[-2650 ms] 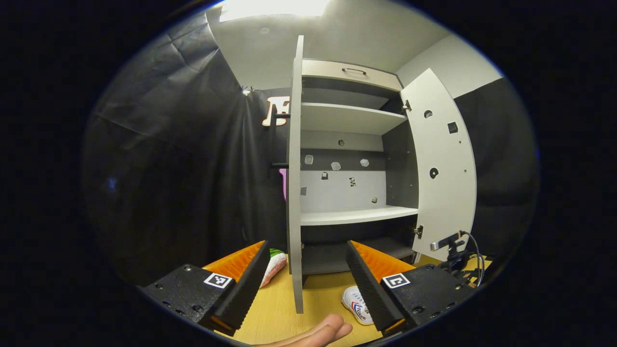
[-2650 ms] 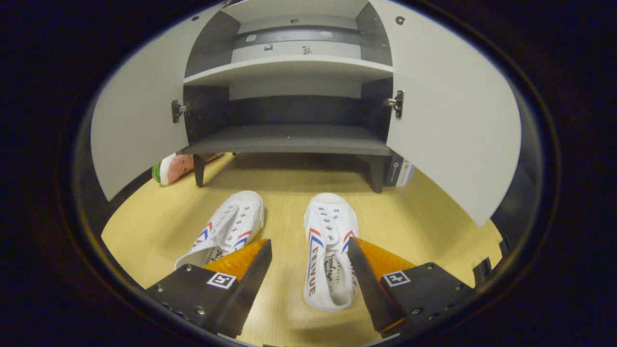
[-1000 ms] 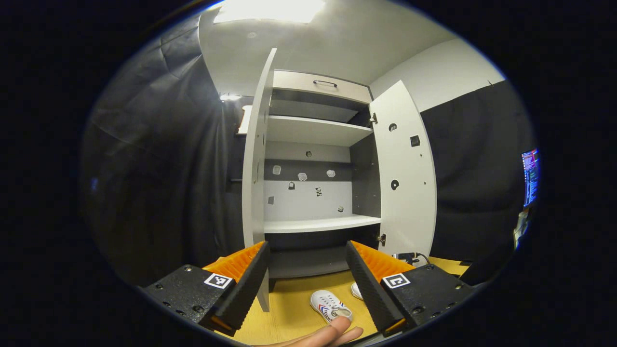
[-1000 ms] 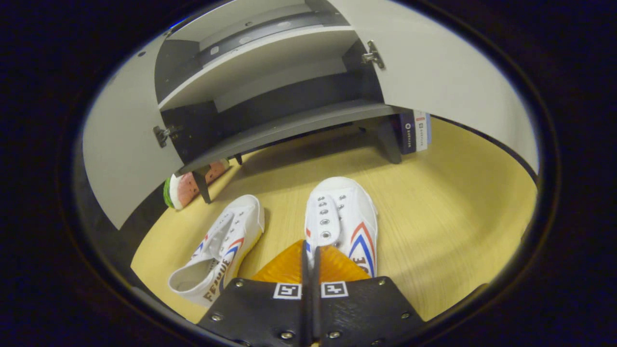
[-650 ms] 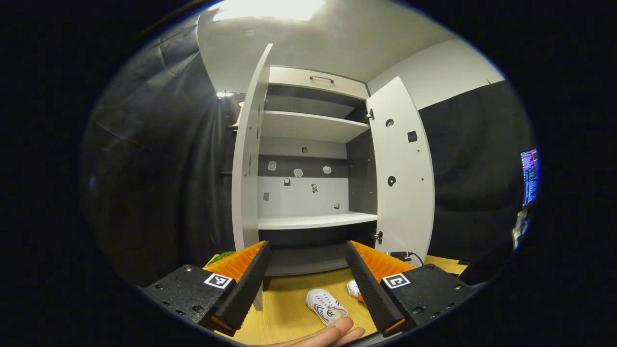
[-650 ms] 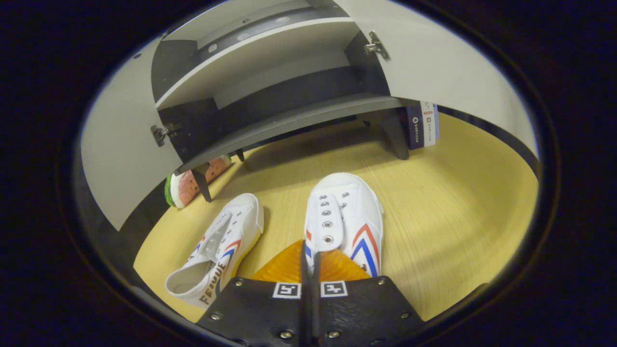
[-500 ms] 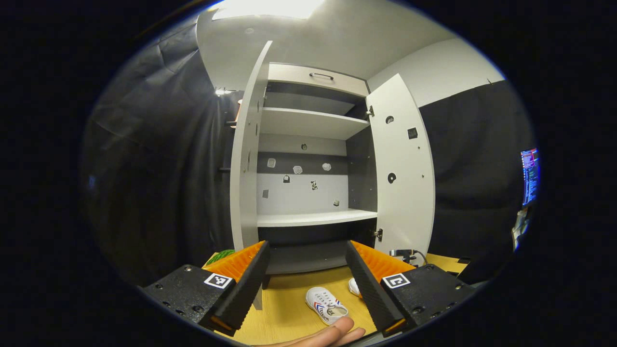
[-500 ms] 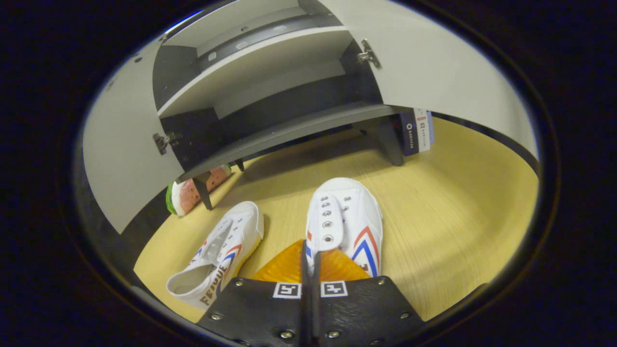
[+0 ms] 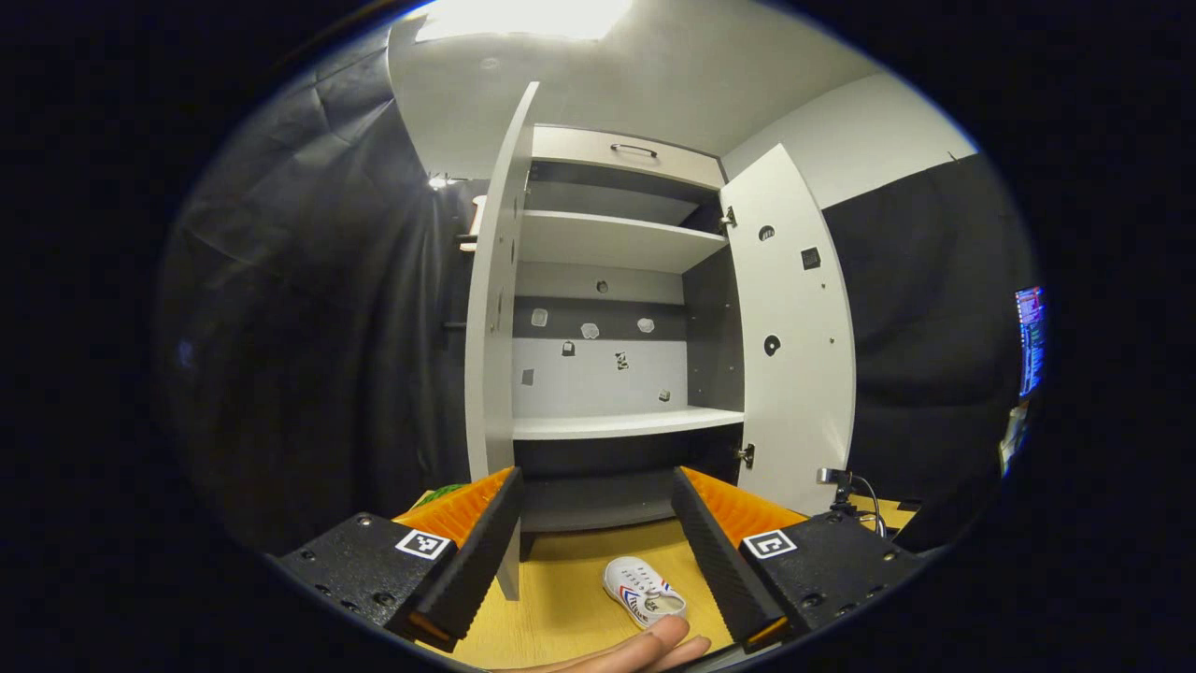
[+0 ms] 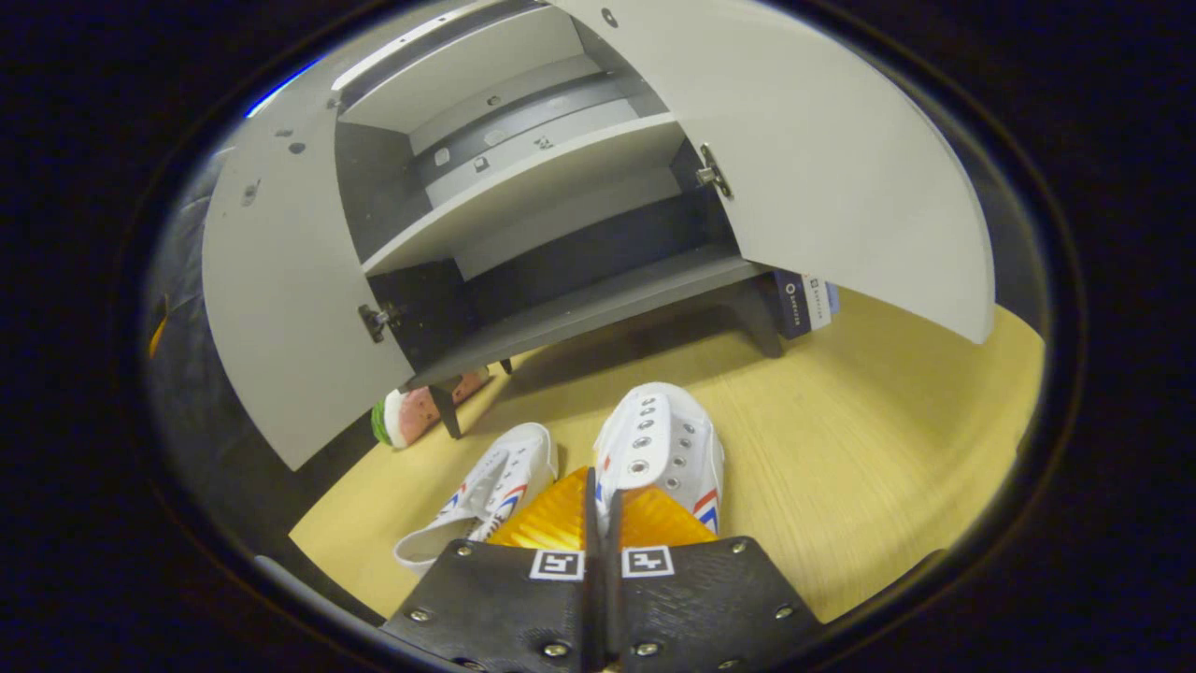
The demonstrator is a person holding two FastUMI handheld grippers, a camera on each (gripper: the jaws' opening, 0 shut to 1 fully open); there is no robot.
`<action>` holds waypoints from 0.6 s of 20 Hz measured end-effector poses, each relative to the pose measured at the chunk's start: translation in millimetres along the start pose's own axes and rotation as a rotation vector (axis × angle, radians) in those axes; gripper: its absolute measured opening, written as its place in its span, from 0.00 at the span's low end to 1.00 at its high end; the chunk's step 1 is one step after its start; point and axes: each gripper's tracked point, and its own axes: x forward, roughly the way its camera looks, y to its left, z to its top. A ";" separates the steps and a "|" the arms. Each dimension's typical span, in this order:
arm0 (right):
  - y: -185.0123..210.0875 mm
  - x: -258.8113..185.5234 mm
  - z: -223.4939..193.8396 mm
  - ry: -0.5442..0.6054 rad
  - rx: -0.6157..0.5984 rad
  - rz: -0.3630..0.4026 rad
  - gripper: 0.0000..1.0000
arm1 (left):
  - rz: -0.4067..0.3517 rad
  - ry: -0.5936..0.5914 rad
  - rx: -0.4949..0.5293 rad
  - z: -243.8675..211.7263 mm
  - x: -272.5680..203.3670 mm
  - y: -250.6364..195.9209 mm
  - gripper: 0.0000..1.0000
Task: Grab one shoe with the right hand and put it into the shoe cabinet, grab the other shoe with the left hand and put it into the shoe cabinet; then close the right door with the right hand and the left door with the left hand.
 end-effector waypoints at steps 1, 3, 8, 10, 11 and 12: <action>4.9 -6.3 9.8 -0.021 -0.009 -0.003 0.00 | -0.004 0.010 -0.001 -5.1 -0.3 -0.4 0.98; 17.6 -20.2 37.7 -0.063 -0.040 -0.003 0.00 | -0.009 0.028 0.001 -14.7 -0.6 -2.0 0.98; 58.7 -53.3 133.0 -0.165 -0.124 0.036 0.01 | 0.020 0.074 -0.004 -34.1 1.7 3.0 0.98; 71.0 -62.1 171.6 -0.203 -0.174 0.027 0.01 | 0.039 0.084 -0.001 -37.5 6.0 7.1 0.98; 78.0 -64.7 190.9 -0.217 -0.202 0.020 0.01 | 0.049 0.079 -0.005 -36.7 9.3 8.3 0.98; 86.3 -65.2 210.1 -0.231 -0.232 0.016 0.01 | 0.061 0.076 -0.012 -36.5 12.7 9.3 0.98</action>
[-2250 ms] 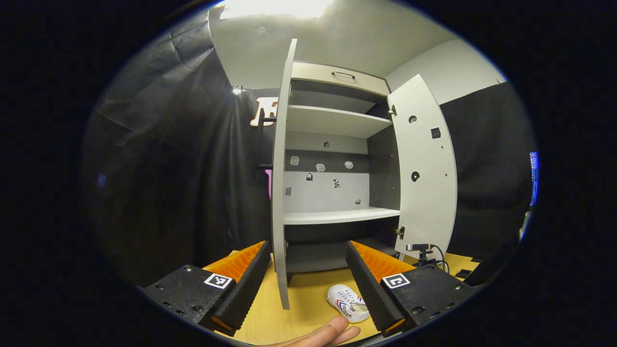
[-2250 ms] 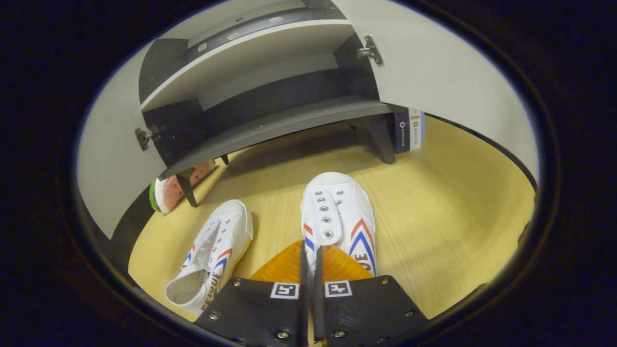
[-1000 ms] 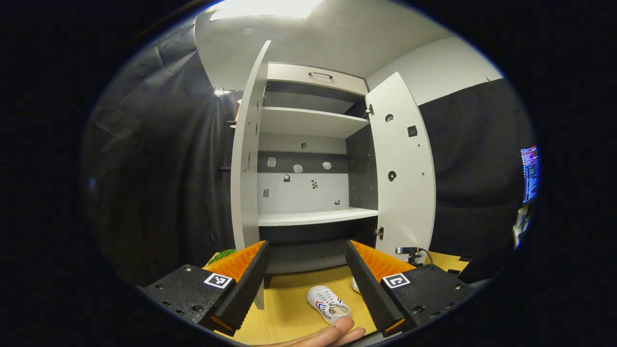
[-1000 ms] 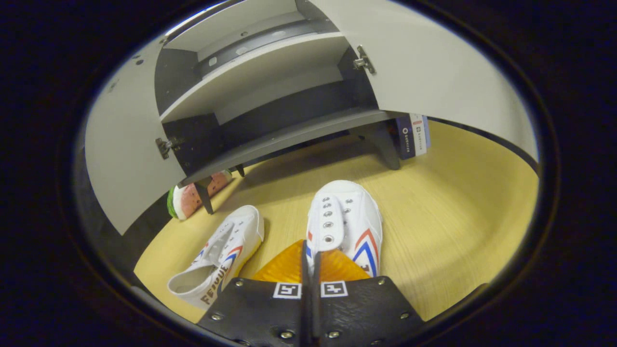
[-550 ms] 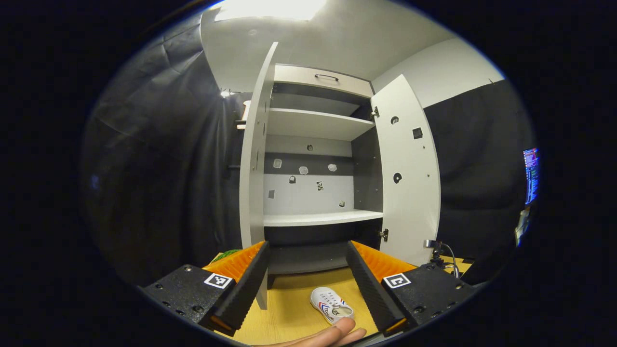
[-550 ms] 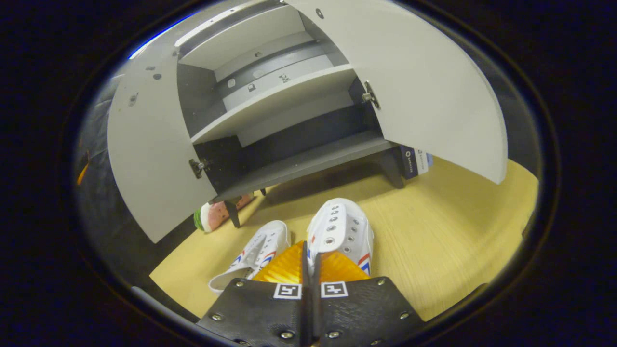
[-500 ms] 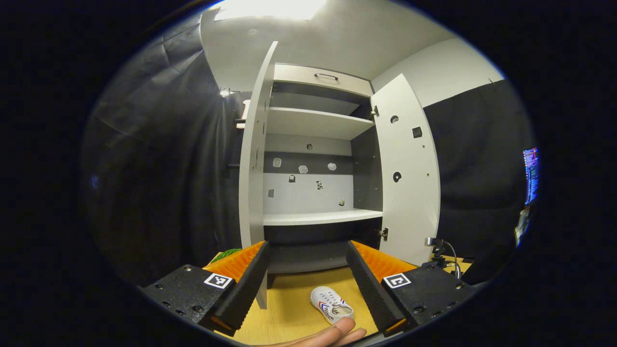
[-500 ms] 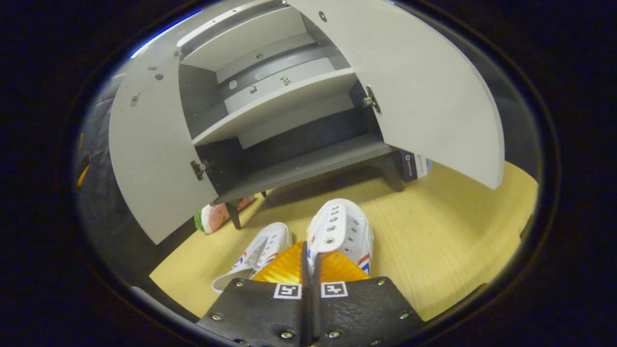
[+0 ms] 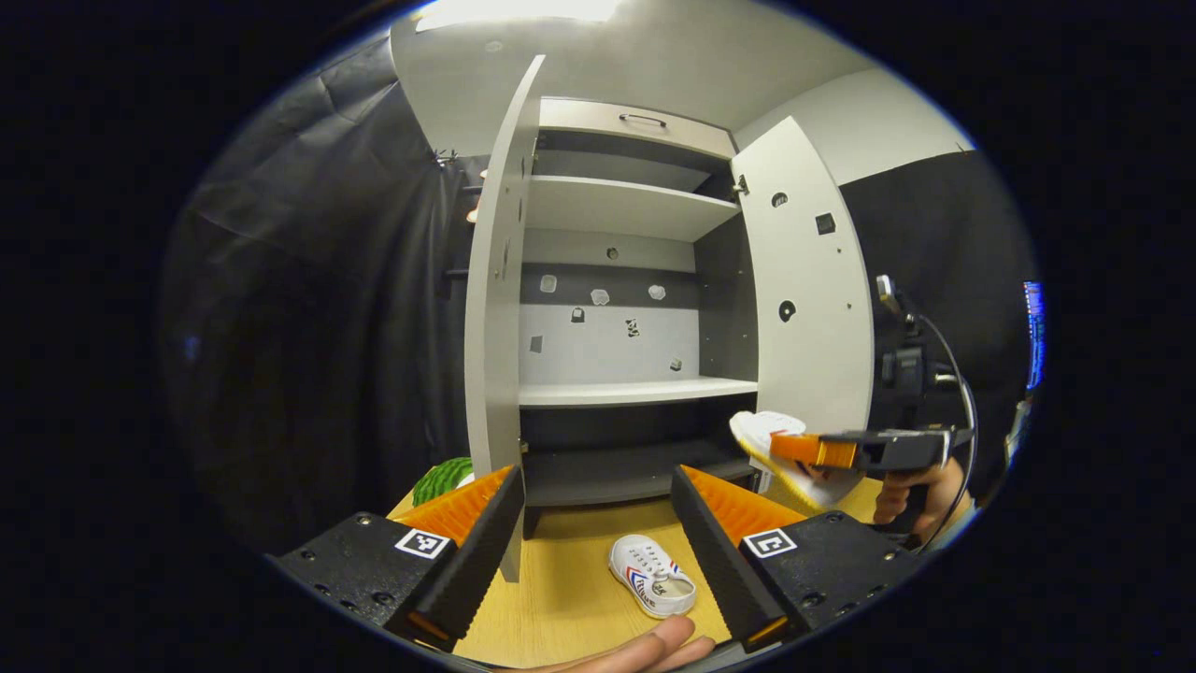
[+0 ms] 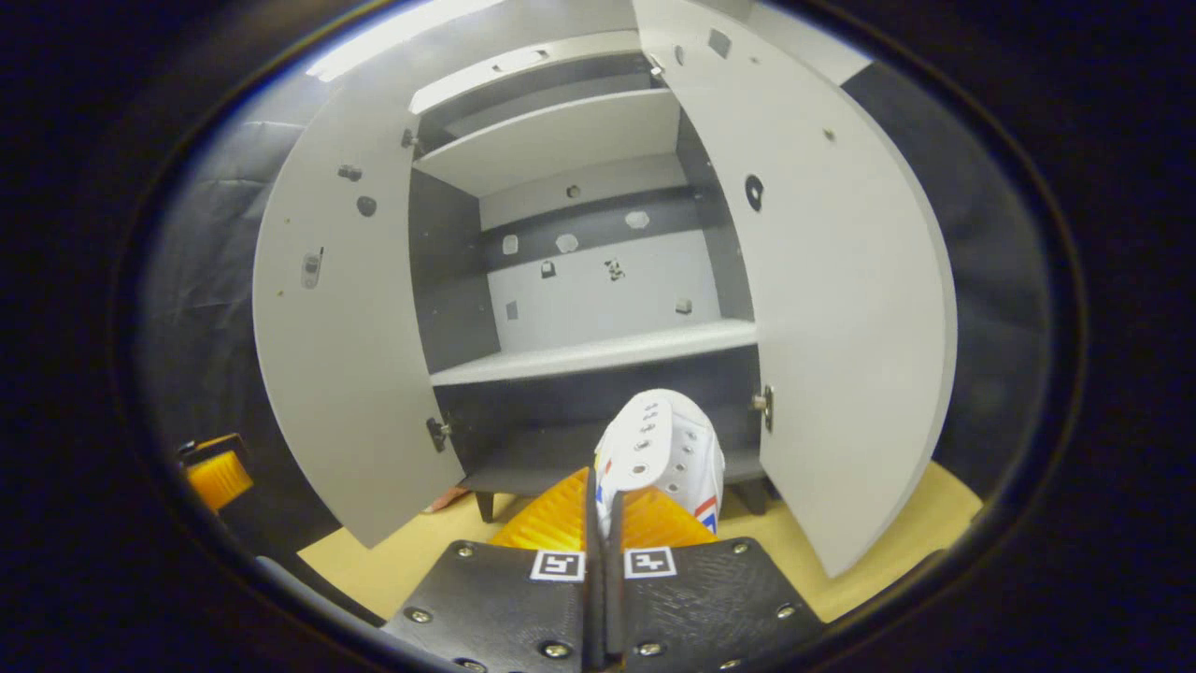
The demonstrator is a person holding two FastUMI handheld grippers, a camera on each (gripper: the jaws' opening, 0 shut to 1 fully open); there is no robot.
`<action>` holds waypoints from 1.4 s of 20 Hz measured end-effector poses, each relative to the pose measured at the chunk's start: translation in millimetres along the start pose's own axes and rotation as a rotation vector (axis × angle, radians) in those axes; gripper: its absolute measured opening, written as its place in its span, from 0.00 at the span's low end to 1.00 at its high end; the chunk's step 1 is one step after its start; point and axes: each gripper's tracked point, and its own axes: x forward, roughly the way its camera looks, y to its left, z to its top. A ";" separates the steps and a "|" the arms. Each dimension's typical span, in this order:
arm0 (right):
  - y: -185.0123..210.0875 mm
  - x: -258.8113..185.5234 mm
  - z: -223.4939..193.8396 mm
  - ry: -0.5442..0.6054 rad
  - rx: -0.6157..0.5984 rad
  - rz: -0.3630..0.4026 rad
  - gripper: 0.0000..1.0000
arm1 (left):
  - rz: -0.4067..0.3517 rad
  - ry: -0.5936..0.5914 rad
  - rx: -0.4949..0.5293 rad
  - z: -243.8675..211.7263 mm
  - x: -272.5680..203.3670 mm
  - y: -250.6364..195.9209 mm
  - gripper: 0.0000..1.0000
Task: Grab one shoe with the right hand and put it into the shoe cabinet, grab the other shoe with the left hand and put it into the shoe cabinet; then close the right door with the right hand and the left door with the left hand.
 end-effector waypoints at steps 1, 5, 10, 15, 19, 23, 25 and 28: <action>4.9 5.3 19.9 -0.006 -0.032 0.002 0.01 | 0.009 -0.001 -0.003 -2.1 3.0 0.7 0.98; 18.0 47.0 86.7 0.006 -0.110 -0.005 0.01 | 0.043 -0.026 -0.019 -7.7 18.3 -2.9 0.98; 18.6 134.5 132.6 0.039 -0.195 -0.046 0.01 | 0.033 0.051 0.002 -45.1 37.1 -14.7 0.98; 13.8 230.0 133.1 0.112 -0.248 -0.064 0.01 | 0.024 0.004 0.001 -61.3 49.7 -16.1 0.98; -6.0 293.5 108.5 0.202 -0.300 -0.102 0.01 | 0.088 -0.032 0.035 -59.9 58.6 -5.2 0.97; -21.5 329.6 100.1 0.228 -0.364 -0.111 0.03 | 0.042 -0.028 0.003 -66.4 64.3 -19.3 0.97; -28.4 334.3 91.6 0.259 -0.388 -0.116 0.04 | 0.052 -0.007 0.004 -71.9 67.7 -16.6 0.98; -32.3 331.5 85.0 0.286 -0.378 -0.122 0.09 | 0.046 0.001 -0.008 -76.0 68.7 -18.1 0.98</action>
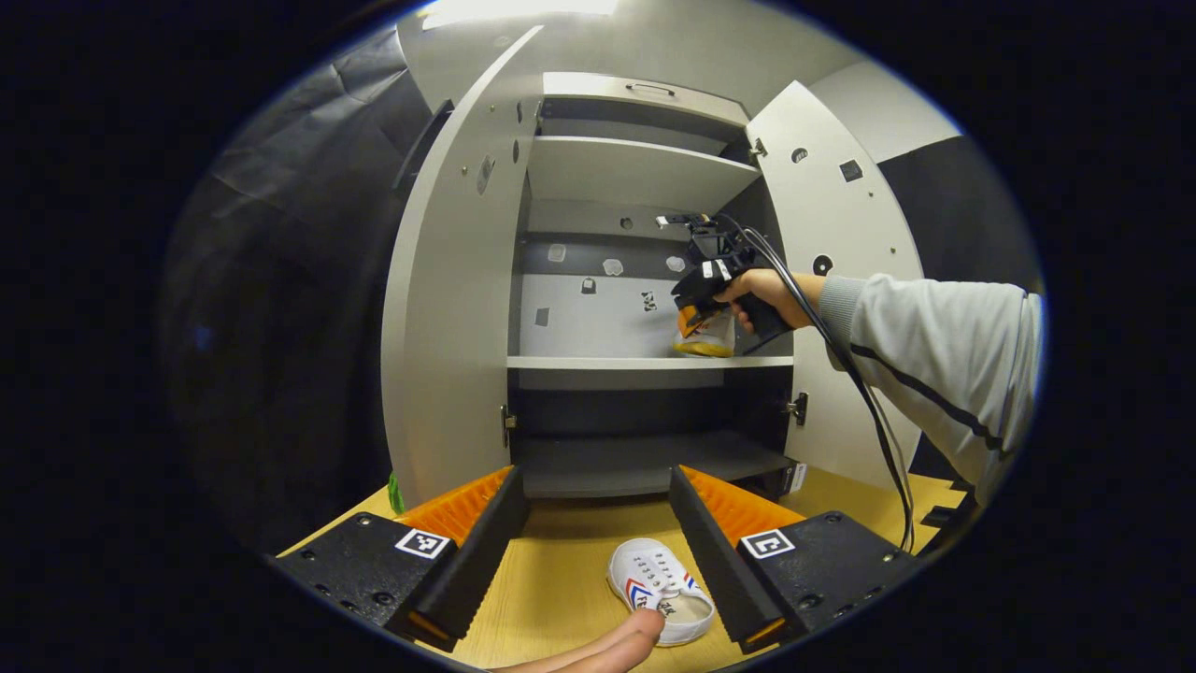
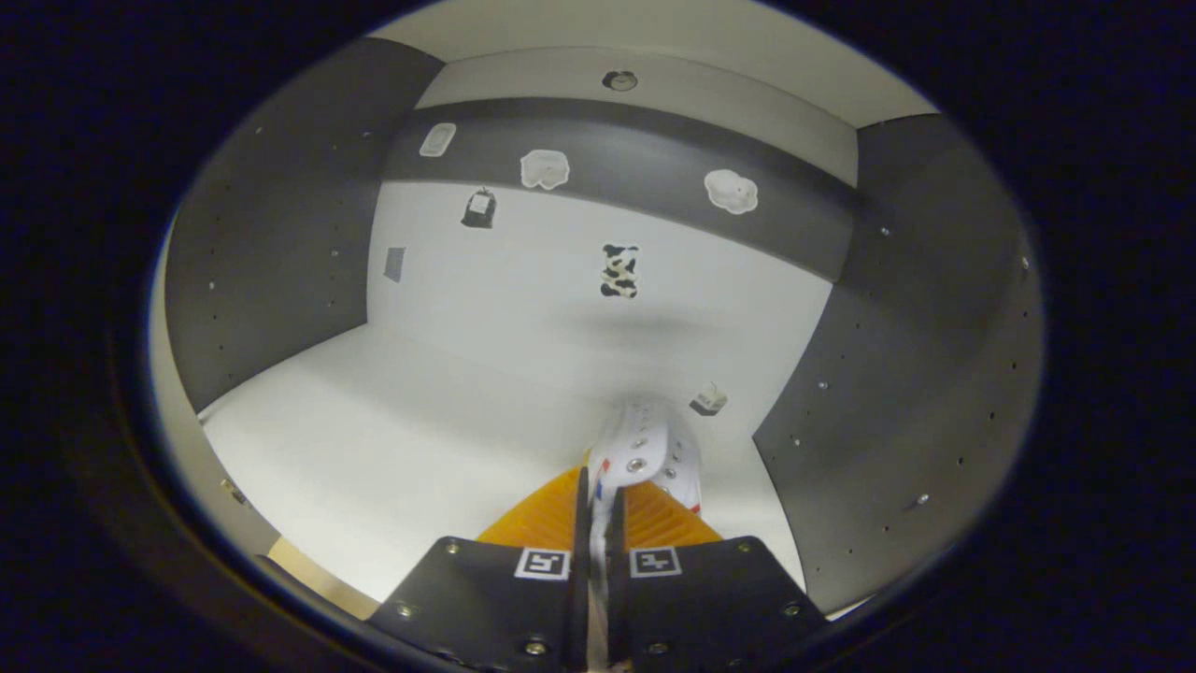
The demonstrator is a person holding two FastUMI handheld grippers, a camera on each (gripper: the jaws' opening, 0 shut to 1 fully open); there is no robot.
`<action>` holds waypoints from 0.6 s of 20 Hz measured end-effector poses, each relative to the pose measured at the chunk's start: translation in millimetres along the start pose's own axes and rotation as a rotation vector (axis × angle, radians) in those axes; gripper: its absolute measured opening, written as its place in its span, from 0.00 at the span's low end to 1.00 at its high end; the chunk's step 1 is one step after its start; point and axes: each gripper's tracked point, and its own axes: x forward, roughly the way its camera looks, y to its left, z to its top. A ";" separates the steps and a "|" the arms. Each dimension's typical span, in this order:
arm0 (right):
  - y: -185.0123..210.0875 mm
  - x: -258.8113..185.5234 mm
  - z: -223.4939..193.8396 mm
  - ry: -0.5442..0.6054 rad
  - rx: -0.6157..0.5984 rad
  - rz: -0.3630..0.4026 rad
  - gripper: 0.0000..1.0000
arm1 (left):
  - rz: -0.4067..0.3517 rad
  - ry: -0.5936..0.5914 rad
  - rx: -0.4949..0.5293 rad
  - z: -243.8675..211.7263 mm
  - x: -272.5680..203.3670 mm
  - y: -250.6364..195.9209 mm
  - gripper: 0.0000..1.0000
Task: Grab one shoe with the right hand and put it into the shoe cabinet, grab the other shoe with the left hand and put it into the shoe cabinet; then close the right door with the right hand and the left door with the left hand.
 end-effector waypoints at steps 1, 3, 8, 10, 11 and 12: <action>-3.8 -3.7 1.5 -0.010 -0.004 -0.008 0.14 | -0.013 0.013 -0.007 -2.0 0.5 -2.2 0.97; -15.4 -23.3 15.7 -0.059 -0.011 -0.060 0.36 | -0.024 0.028 -0.005 -6.3 -0.4 -3.2 0.98; 1.2 -118.5 35.9 -0.182 0.001 -0.046 0.66 | -0.011 0.055 0.008 -6.0 -12.5 -0.4 0.97; 8.8 -164.4 39.1 -0.253 0.038 -0.043 0.67 | -0.011 0.057 0.016 -3.8 -21.2 0.6 0.97; 11.4 -187.8 33.1 -0.272 0.068 -0.044 0.77 | -0.014 0.055 0.020 -0.8 -23.2 2.4 0.97; 13.0 -206.7 25.0 -0.284 0.112 -0.051 0.82 | -0.014 0.048 0.011 3.8 -26.2 3.2 0.97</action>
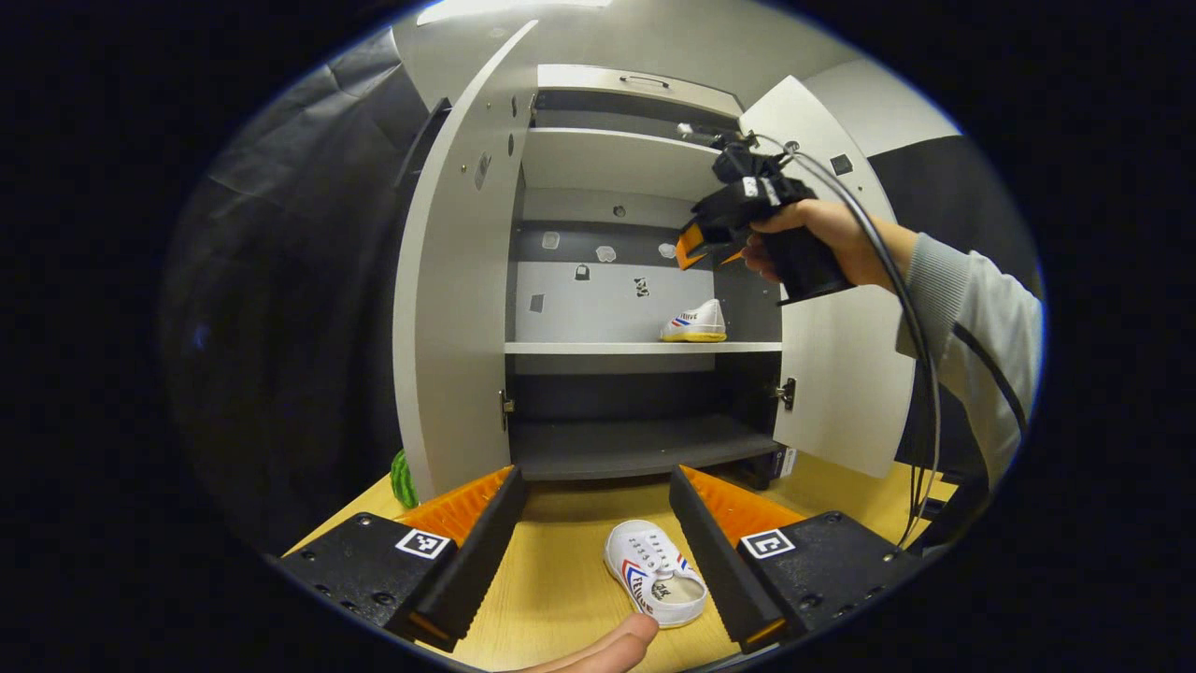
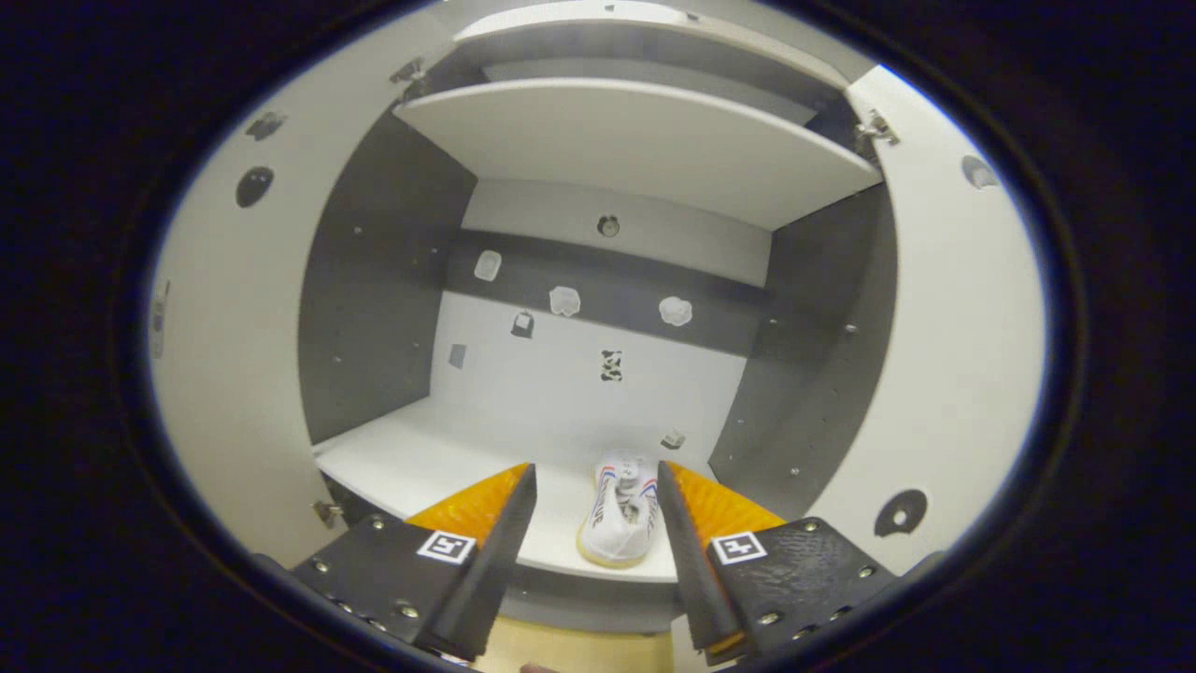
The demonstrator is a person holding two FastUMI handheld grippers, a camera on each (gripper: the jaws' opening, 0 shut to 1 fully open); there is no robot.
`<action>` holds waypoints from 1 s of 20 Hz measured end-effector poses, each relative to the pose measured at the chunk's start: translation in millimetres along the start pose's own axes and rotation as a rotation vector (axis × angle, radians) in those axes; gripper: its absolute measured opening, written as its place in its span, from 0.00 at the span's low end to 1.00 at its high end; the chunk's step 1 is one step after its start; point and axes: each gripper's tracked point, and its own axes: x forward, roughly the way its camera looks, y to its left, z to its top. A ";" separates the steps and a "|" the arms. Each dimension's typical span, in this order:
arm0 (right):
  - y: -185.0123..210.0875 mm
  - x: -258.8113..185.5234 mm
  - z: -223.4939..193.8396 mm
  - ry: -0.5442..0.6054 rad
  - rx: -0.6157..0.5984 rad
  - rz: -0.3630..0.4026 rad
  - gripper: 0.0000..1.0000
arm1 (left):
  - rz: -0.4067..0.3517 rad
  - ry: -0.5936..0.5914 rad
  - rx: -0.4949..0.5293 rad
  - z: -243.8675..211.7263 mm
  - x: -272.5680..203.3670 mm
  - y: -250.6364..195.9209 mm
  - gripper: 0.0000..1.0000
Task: Grab one shoe with the right hand and put it into the shoe cabinet, grab the other shoe with the left hand and put it into the shoe cabinet; then close the right door with the right hand and the left door with the left hand.
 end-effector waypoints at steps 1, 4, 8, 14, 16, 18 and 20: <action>1.1 -23.1 -6.4 0.005 0.039 -0.011 0.87 | 0.003 -0.010 -0.006 4.2 -3.0 1.2 0.97; 9.5 -87.3 -35.9 0.031 0.117 0.001 0.97 | -0.008 0.003 0.000 5.7 -8.9 -2.7 0.97; 10.9 -169.4 -56.7 -0.024 0.096 0.005 0.99 | 0.013 0.100 -0.006 -15.0 -6.6 -2.0 0.97; -12.1 -253.3 -74.9 -0.149 0.115 -0.060 0.98 | -0.019 0.232 -0.062 -69.5 15.5 -9.5 0.98; -23.5 -267.3 -88.8 -0.164 0.176 -0.083 0.98 | -0.012 0.312 -0.066 -100.8 30.0 -6.8 0.98; -41.8 -272.8 -104.6 -0.157 0.214 -0.119 0.98 | -0.016 0.401 -0.069 -131.0 36.8 -7.9 0.98; -60.0 -276.7 -115.7 -0.155 0.212 -0.161 0.98 | -0.034 0.473 -0.077 -155.3 41.2 -14.2 0.98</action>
